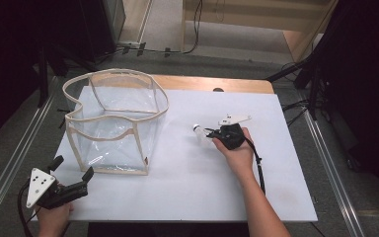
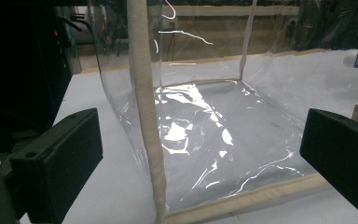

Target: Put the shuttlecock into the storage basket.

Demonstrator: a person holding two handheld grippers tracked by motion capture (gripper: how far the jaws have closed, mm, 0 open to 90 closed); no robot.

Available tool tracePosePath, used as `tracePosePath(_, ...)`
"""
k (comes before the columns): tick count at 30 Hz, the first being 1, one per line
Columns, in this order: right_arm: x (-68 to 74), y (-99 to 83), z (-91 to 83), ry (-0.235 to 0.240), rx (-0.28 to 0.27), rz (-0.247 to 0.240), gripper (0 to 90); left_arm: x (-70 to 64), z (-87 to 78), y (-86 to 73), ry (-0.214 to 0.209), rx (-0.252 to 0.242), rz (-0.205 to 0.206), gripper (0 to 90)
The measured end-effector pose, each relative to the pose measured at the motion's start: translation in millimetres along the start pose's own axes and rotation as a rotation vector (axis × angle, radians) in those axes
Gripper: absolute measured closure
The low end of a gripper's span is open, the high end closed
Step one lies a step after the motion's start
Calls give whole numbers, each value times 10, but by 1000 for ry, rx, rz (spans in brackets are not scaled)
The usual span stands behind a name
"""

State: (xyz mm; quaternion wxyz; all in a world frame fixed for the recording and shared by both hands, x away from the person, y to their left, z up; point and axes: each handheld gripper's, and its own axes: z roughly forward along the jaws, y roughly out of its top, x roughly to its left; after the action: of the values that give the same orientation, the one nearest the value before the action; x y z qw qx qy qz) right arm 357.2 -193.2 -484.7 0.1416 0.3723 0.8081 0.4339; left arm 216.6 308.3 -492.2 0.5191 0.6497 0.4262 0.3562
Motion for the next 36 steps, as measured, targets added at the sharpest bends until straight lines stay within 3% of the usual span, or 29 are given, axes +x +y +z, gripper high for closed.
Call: tracePosePath(36, 122, 422, -234, 7, -84, -33, 875, 0, 1, 0, -2, 0, 2, 0)
